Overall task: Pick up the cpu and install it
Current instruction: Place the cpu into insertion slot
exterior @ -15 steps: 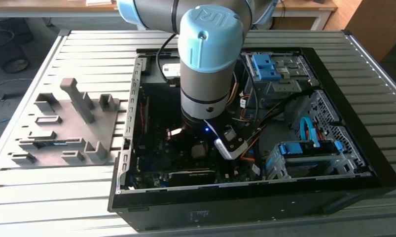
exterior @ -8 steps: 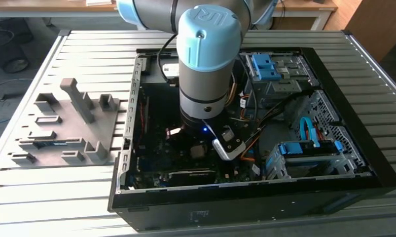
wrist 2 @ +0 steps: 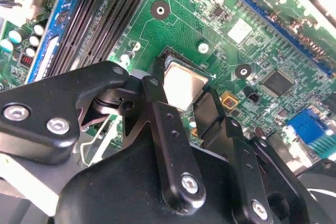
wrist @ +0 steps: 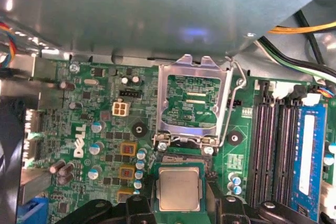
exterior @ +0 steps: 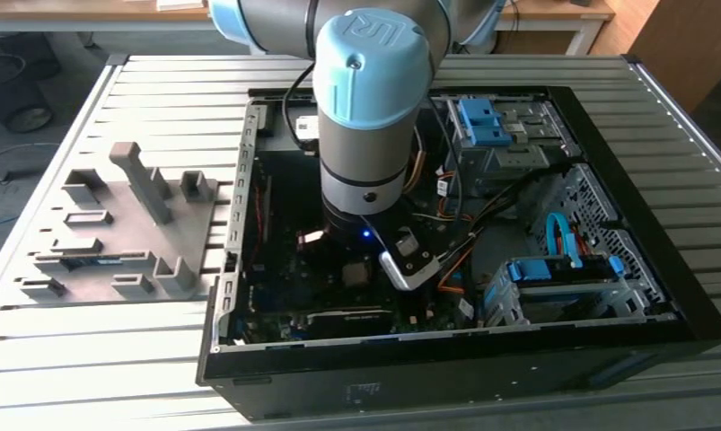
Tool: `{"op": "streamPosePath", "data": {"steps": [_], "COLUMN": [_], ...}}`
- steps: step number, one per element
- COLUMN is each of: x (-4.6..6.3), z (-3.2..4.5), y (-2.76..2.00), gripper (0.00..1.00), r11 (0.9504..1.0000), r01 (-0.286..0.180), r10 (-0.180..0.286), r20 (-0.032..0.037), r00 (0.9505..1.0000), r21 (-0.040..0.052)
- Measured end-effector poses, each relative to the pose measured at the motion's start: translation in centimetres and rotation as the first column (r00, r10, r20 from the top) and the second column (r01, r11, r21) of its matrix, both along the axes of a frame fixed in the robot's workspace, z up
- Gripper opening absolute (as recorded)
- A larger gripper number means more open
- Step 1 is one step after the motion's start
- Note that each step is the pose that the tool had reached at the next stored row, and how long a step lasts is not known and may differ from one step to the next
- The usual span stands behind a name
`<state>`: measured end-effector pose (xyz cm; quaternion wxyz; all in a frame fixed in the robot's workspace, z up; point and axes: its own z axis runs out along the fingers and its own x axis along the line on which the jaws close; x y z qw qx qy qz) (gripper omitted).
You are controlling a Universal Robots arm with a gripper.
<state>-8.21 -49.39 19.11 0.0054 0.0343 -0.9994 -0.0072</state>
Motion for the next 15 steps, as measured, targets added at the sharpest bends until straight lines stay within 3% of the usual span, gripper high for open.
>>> {"op": "streamPosePath", "data": {"steps": [6, 15], "x": [-0.04, -0.07], "z": [-0.12, -0.22], "y": [0.10, 0.16], "gripper": [0.47, 0.47], "r11": [0.9975, 0.9970], "r01": [0.071, 0.077], "r10": [-0.071, -0.077], "r20": [0.0000, -0.0001], "r00": [0.9975, 0.9970], "r21": [0.0000, -0.0004]}}
